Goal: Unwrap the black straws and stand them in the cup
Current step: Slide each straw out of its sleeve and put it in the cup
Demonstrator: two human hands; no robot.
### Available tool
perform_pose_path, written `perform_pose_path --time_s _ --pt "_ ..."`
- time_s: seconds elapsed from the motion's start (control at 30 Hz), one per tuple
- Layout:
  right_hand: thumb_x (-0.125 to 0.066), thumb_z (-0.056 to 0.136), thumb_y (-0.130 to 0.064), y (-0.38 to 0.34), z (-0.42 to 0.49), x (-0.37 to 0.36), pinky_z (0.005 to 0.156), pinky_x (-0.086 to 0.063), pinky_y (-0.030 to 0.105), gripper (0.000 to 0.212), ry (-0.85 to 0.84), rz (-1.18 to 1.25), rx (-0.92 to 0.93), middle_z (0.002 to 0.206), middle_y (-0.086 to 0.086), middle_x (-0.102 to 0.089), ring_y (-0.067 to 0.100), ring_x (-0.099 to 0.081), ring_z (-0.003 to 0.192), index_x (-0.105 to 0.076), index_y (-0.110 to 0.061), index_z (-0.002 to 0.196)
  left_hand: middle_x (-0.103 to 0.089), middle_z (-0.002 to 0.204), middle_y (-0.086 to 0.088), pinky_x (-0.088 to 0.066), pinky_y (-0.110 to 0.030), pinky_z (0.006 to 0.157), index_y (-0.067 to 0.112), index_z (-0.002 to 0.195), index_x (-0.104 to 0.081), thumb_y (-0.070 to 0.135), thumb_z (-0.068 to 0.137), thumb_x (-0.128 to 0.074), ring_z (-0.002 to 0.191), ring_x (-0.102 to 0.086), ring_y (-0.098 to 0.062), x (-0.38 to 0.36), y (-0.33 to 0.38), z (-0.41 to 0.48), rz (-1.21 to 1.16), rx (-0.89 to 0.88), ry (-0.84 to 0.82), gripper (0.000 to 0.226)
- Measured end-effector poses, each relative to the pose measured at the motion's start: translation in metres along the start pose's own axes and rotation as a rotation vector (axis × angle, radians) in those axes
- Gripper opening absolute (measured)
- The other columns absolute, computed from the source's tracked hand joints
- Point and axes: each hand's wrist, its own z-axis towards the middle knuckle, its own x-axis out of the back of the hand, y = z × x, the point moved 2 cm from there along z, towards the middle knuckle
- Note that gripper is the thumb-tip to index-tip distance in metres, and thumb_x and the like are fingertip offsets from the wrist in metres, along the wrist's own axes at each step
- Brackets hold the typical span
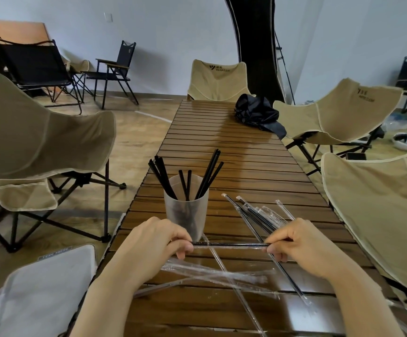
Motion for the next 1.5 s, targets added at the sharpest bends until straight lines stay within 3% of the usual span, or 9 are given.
perform_pose_path --time_s 0.23,0.53,0.77,0.87,1.0,1.1,1.27,1.37,1.5 --pt "-0.064 0.088 -0.015 -0.005 0.004 -0.003 0.068 -0.056 0.023 0.027 -0.009 -0.053 0.024 0.062 -0.002 -0.068 0.011 -0.064 0.061 -0.073 -0.021 0.063 -0.058 0.062 0.022 -0.038 -0.001 0.065 0.038 0.08 -0.068 0.04 0.089 -0.06 0.071 -0.059 0.012 -0.005 -0.001 0.0 -0.021 0.008 -0.053 0.012" --pt "-0.064 0.088 -0.016 -0.005 0.005 -0.005 0.071 -0.058 0.025 0.021 -0.006 -0.042 0.027 0.066 -0.001 -0.069 0.014 -0.066 0.065 -0.075 -0.017 0.07 -0.064 0.066 0.02 -0.042 -0.005 0.068 0.038 0.079 -0.068 0.039 0.09 -0.058 0.075 -0.06 0.012 -0.011 0.001 0.003 -0.088 0.01 -0.033 0.014" --pt "-0.067 0.086 -0.012 0.004 -0.01 0.01 0.06 -0.047 0.009 0.026 0.053 -0.003 0.017 0.063 -0.005 -0.068 0.006 -0.062 0.056 -0.074 -0.021 0.062 -0.066 0.082 0.033 -0.051 -0.02 0.079 0.045 0.084 -0.068 0.054 0.082 -0.054 0.086 -0.06 0.014 -0.002 -0.008 -0.005 -0.159 0.097 0.039 0.016" --pt "-0.066 0.085 -0.008 0.003 -0.011 0.01 0.059 -0.047 0.01 0.033 0.04 0.028 0.0 0.06 -0.007 -0.068 0.0 -0.061 0.055 -0.072 -0.03 0.062 -0.067 0.075 0.026 -0.05 -0.015 0.077 0.043 0.081 -0.068 0.043 0.089 -0.056 0.082 -0.061 0.012 -0.004 -0.007 -0.003 -0.115 0.096 0.021 0.014" --pt "-0.065 0.087 -0.008 0.003 -0.007 0.008 0.058 -0.047 0.013 0.024 0.013 -0.004 -0.023 0.057 -0.003 -0.066 0.0 -0.058 0.053 -0.075 -0.015 0.066 -0.066 0.071 0.024 -0.044 -0.007 0.07 0.038 0.082 -0.07 0.041 0.091 -0.055 0.079 -0.059 0.014 -0.011 -0.002 0.001 -0.048 0.069 -0.004 0.018" --pt "-0.064 0.087 -0.009 0.003 -0.003 0.005 0.057 -0.047 0.013 0.031 -0.014 -0.015 -0.043 0.053 -0.008 -0.064 -0.001 -0.057 0.052 -0.073 -0.022 0.061 -0.064 0.069 0.023 -0.04 -0.003 0.065 0.035 0.082 -0.07 0.042 0.092 -0.055 0.075 -0.057 0.017 -0.018 0.002 0.004 -0.023 0.046 -0.042 0.019" --pt "-0.063 0.089 -0.014 0.001 -0.002 0.0 0.064 -0.05 0.013 0.023 -0.029 -0.05 -0.027 0.065 -0.008 -0.07 0.002 -0.064 0.064 -0.075 -0.025 0.072 -0.061 0.066 0.024 -0.039 -0.001 0.063 0.038 0.081 -0.067 0.043 0.092 -0.055 0.073 -0.057 0.017 -0.018 0.003 0.005 0.01 0.046 -0.055 0.017" --pt "-0.064 0.089 -0.023 -0.018 0.003 -0.011 0.065 -0.044 0.007 0.015 -0.069 -0.034 0.062 0.077 -0.02 -0.071 -0.009 -0.063 0.074 -0.074 -0.034 0.088 -0.066 0.068 0.021 -0.049 -0.007 0.07 0.038 0.083 -0.067 0.045 0.09 -0.056 0.072 -0.061 0.014 -0.024 0.015 0.01 -0.043 0.023 -0.057 0.015" --pt "-0.064 0.088 -0.023 -0.031 0.011 -0.024 0.073 -0.045 0.009 0.014 -0.051 -0.04 0.104 0.079 -0.017 -0.071 -0.008 -0.063 0.075 -0.076 -0.03 0.087 -0.068 0.069 0.022 -0.053 -0.014 0.072 0.037 0.086 -0.07 0.048 0.087 -0.058 0.069 -0.062 0.013 -0.03 0.021 0.016 -0.07 0.039 -0.076 0.016"
